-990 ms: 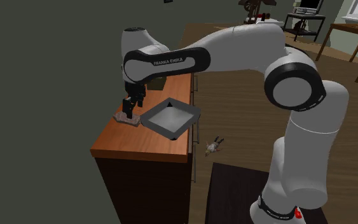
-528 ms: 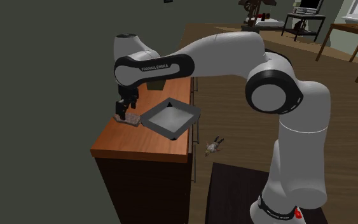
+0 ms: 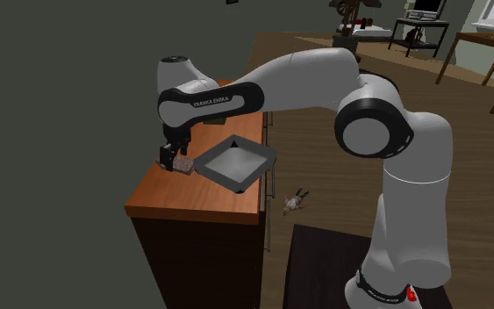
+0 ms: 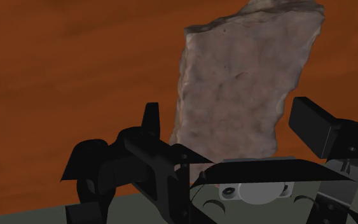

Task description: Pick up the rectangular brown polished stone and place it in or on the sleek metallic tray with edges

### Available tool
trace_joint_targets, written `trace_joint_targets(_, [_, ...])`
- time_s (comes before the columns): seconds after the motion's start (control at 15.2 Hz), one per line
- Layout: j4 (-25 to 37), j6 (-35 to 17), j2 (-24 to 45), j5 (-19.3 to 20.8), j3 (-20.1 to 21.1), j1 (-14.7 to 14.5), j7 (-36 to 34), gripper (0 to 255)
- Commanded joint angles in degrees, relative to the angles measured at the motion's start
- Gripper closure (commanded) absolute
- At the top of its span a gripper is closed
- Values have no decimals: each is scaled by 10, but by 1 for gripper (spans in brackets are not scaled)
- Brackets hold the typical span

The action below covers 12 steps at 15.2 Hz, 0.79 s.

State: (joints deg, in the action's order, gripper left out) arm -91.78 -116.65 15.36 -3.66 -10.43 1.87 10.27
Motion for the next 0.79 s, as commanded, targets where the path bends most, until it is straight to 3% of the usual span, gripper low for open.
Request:
trace_joint_targets(0.0, [0, 0, 0, 0, 0, 0, 0, 0])
trace_joint_targets(0.13, [0, 0, 0, 0, 0, 0, 0, 0])
trace_joint_targets(0.2, [0, 0, 0, 0, 0, 0, 0, 255])
trace_joint_targets(0.73, [0, 0, 0, 0, 0, 0, 0, 255])
